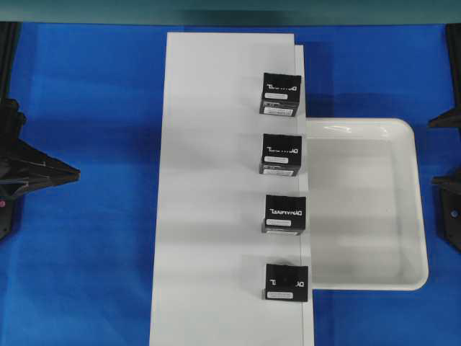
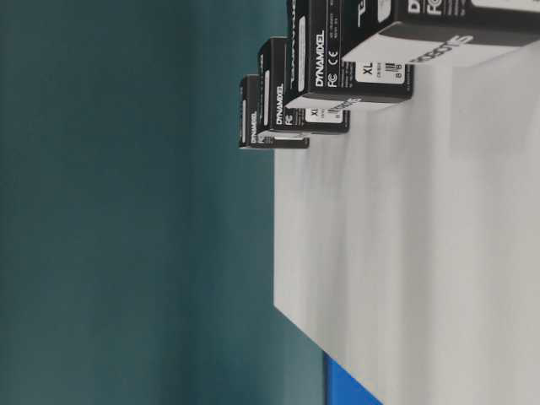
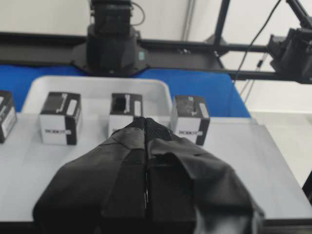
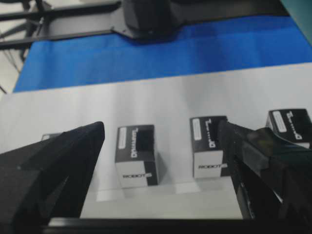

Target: Place the box from the white plastic tray onto the white base.

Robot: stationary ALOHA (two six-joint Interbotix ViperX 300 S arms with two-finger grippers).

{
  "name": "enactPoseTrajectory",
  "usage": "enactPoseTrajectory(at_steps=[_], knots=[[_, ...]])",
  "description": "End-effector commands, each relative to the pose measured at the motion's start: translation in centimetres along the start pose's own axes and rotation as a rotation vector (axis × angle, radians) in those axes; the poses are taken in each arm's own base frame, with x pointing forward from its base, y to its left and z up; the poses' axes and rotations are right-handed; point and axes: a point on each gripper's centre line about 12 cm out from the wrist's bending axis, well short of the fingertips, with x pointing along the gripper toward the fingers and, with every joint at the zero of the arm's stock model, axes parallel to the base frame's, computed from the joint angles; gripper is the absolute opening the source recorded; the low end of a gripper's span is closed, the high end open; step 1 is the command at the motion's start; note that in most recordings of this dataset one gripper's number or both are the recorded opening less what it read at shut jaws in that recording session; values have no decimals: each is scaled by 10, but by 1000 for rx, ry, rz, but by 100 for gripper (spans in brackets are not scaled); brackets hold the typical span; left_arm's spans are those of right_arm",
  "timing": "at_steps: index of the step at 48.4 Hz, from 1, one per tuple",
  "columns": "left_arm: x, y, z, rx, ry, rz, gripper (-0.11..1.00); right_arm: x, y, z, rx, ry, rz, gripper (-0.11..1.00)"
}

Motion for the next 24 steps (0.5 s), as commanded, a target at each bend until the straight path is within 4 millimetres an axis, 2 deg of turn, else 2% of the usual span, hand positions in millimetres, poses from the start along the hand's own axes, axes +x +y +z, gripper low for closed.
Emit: enactPoseTrajectory(at_steps=[1,24], knots=[[1,-1,11,0,-30,-4,-7,-1,0,3,-4,-17,-1,96],[1,-1,11,2,-29,-4,-7,-1,-3,1,-2,-17,-15,96]])
